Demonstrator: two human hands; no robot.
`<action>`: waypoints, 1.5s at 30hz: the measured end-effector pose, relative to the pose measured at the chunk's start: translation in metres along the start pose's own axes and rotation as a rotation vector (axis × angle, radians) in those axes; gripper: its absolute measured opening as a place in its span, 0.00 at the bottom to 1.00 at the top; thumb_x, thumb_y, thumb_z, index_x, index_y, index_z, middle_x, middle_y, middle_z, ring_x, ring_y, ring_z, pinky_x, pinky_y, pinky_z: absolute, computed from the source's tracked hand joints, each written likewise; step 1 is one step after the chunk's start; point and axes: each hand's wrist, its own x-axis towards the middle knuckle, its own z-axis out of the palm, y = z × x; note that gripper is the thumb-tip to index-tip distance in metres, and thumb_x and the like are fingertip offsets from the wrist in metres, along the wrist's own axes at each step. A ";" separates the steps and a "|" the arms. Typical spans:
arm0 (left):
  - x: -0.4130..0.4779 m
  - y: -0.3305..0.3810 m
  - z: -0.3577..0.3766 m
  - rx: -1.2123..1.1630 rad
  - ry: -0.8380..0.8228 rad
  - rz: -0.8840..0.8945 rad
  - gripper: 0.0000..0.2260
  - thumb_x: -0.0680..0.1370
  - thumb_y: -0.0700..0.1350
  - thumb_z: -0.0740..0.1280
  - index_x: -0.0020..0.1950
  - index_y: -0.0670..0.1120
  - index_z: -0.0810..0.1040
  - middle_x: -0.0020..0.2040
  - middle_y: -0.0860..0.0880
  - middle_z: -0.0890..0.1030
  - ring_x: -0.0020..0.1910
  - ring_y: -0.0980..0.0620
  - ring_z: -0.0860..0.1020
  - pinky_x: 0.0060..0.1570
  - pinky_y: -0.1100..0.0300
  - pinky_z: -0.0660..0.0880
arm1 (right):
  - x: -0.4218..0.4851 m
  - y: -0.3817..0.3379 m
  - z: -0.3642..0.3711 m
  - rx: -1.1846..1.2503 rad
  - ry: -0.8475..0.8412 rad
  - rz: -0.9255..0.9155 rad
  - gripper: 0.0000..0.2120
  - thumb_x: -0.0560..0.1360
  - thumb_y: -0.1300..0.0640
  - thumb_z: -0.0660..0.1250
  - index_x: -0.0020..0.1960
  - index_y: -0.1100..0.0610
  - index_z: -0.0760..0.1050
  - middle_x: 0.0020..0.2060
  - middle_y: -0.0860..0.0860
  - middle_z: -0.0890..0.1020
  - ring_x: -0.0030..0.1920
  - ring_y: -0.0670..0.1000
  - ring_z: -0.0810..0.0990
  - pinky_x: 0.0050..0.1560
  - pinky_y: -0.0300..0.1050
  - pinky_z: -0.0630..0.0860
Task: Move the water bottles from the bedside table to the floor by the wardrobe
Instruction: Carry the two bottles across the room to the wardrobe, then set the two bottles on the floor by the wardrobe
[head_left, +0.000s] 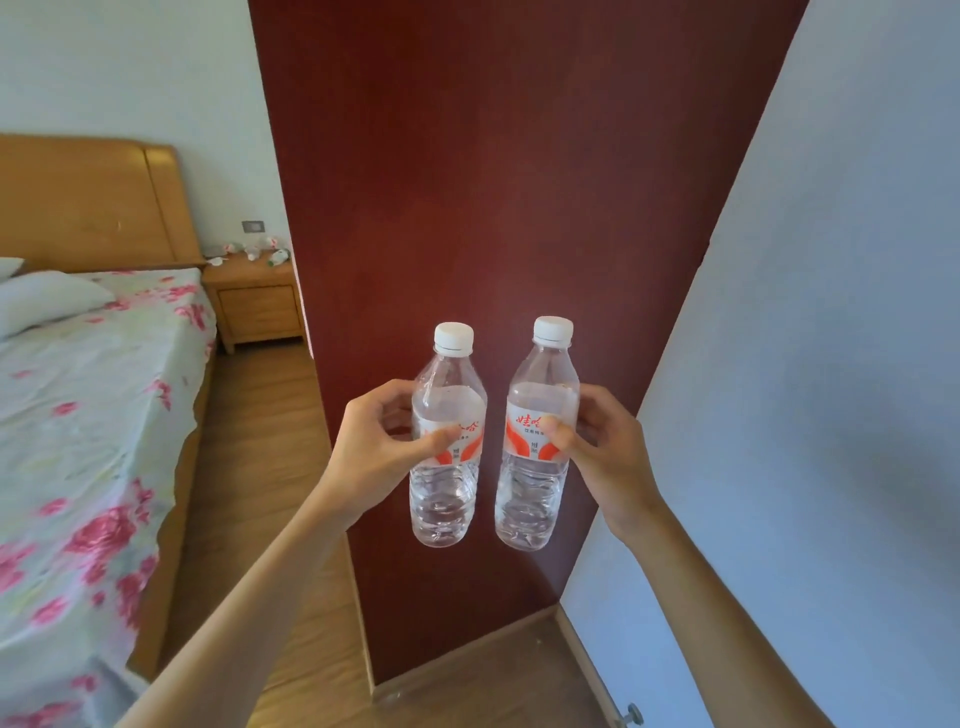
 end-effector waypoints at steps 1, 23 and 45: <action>0.001 -0.004 0.000 0.008 0.013 -0.011 0.16 0.67 0.41 0.78 0.53 0.43 0.81 0.46 0.50 0.85 0.44 0.53 0.85 0.43 0.62 0.80 | 0.005 0.004 0.002 0.006 -0.010 0.001 0.15 0.70 0.50 0.75 0.55 0.49 0.77 0.49 0.42 0.84 0.55 0.50 0.84 0.54 0.43 0.82; -0.007 -0.065 0.063 0.193 0.401 -0.221 0.23 0.66 0.52 0.77 0.57 0.44 0.79 0.49 0.53 0.84 0.49 0.54 0.83 0.47 0.59 0.82 | 0.073 0.095 -0.005 0.139 -0.347 0.031 0.19 0.67 0.57 0.80 0.55 0.49 0.76 0.49 0.46 0.84 0.52 0.49 0.84 0.51 0.44 0.81; -0.134 -0.202 0.090 0.219 0.517 -0.554 0.20 0.66 0.44 0.80 0.55 0.45 0.79 0.50 0.51 0.84 0.51 0.51 0.83 0.51 0.49 0.81 | -0.046 0.261 0.019 0.117 -0.426 0.356 0.24 0.66 0.57 0.81 0.58 0.53 0.75 0.53 0.49 0.83 0.57 0.52 0.82 0.56 0.46 0.81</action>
